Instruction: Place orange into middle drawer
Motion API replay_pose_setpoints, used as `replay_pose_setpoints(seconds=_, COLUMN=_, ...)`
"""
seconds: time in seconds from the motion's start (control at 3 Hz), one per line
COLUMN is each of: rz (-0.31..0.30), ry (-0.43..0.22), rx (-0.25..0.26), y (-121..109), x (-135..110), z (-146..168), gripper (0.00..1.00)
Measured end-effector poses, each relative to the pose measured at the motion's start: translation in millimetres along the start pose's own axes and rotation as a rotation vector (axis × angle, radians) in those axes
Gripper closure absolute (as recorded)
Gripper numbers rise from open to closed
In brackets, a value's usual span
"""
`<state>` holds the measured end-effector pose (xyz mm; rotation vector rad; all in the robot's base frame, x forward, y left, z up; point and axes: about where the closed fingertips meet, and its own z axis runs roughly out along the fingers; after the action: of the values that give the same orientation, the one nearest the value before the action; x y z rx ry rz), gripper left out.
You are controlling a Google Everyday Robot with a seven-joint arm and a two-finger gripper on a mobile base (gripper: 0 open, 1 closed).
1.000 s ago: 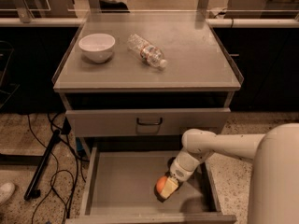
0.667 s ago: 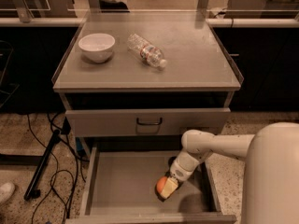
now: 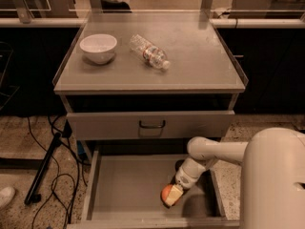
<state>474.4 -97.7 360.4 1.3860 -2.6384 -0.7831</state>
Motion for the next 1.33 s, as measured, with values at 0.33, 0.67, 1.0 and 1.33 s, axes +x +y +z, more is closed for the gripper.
replay_pose_setpoints(seconds=0.33, rz=0.000, ry=0.000, rx=0.000, y=0.0, x=0.0, z=0.0, gripper=0.74)
replay_pose_setpoints(seconds=0.67, rz=0.000, ry=0.000, rx=0.000, y=0.0, x=0.0, z=0.0, gripper=0.50)
replay_pose_setpoints(seconds=1.0, rz=0.000, ry=0.000, rx=0.000, y=0.1, x=0.0, z=0.0, gripper=0.19)
replay_pose_setpoints(seconds=1.33, rz=0.000, ry=0.000, rx=0.000, y=0.1, x=0.0, z=0.1, gripper=0.00)
